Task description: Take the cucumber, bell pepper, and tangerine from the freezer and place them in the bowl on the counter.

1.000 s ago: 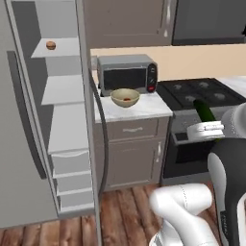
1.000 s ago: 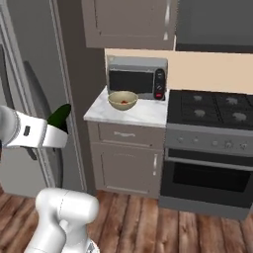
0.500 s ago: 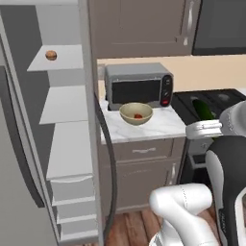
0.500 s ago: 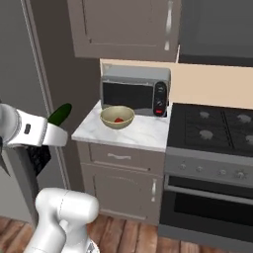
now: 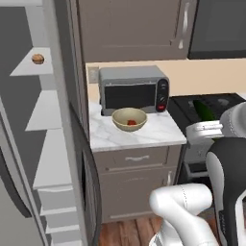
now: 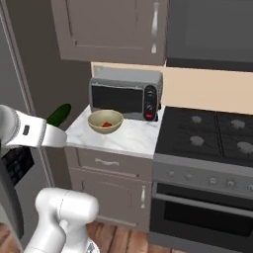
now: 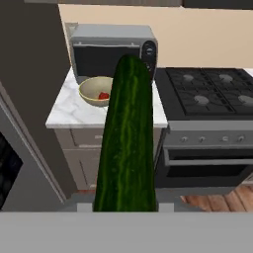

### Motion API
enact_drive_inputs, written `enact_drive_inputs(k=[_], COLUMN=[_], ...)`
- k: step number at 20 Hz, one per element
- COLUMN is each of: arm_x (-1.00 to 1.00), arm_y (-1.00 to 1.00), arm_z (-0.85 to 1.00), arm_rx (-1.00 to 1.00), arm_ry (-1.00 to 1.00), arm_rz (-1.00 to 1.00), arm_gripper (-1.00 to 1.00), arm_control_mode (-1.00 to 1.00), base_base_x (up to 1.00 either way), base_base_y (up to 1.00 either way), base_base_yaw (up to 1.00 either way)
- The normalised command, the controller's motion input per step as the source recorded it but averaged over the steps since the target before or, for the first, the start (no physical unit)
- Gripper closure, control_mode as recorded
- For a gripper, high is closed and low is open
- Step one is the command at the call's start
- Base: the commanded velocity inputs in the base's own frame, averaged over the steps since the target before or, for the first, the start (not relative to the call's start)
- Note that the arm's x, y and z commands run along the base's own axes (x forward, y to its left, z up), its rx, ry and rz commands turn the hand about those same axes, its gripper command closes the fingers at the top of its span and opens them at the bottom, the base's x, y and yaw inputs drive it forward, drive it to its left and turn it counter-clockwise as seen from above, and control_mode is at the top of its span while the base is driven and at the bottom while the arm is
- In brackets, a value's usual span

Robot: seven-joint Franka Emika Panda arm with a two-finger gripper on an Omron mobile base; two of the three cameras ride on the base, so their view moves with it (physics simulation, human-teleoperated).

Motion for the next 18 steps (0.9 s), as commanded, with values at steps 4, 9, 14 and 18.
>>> enact_drive_inputs(k=[4,9,14,18], arm_x=[0.00,0.00,0.00,0.00], arm_y=[0.00,0.00,0.00,0.00], arm_z=[0.00,0.00,0.00,0.00], arm_rx=[0.00,0.00,0.00,0.00], arm_ry=[0.00,0.00,0.00,0.00], arm_rz=[0.00,0.00,0.00,0.00], arm_gripper=[1.00,1.00,1.00,1.00], arm_control_mode=[1.00,1.00,1.00,1.00], base_base_x=[0.38,0.48,0.62,0.52], base_base_y=[-0.52,-0.32,-0.10,0.05], base_base_yaw=[0.00,0.00,0.00,-0.04])
